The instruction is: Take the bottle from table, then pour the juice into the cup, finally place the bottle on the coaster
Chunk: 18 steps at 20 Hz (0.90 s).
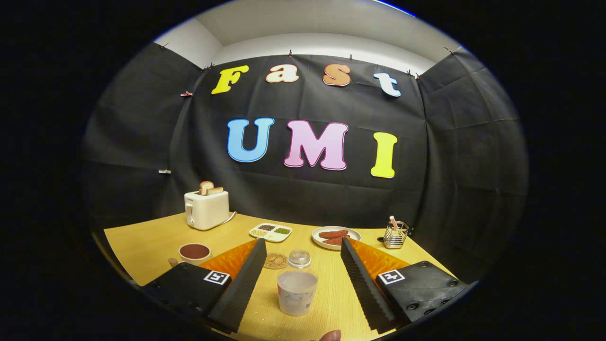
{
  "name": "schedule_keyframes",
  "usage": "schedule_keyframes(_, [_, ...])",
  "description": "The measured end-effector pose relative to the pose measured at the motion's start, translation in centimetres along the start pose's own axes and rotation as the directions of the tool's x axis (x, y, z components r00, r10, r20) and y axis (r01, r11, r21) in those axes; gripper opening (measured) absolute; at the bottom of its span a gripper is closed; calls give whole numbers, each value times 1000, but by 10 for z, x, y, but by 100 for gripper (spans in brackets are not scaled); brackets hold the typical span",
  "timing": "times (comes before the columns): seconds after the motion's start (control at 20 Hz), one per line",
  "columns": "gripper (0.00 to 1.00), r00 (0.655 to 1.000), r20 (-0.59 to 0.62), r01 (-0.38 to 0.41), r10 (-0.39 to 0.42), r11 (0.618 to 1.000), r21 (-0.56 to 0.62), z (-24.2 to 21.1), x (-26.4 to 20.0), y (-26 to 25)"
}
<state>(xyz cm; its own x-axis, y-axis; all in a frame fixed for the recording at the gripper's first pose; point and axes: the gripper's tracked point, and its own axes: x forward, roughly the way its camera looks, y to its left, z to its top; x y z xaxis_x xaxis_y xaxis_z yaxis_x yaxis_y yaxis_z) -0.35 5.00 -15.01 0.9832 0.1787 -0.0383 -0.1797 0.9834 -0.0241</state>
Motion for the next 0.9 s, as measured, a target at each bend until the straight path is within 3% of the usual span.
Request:
schedule_keyframes(0.4, [97, 999, -31, -18, 18, 1000, 12, -71, 20, 13])
schedule_keyframes(0.65, [97, 996, -59, 63, -61, 998, 30, -96, 31, 5])
schedule_keyframes(0.9, [97, 993, -93, 83, -76, 994, 67, -113, 30, 6])
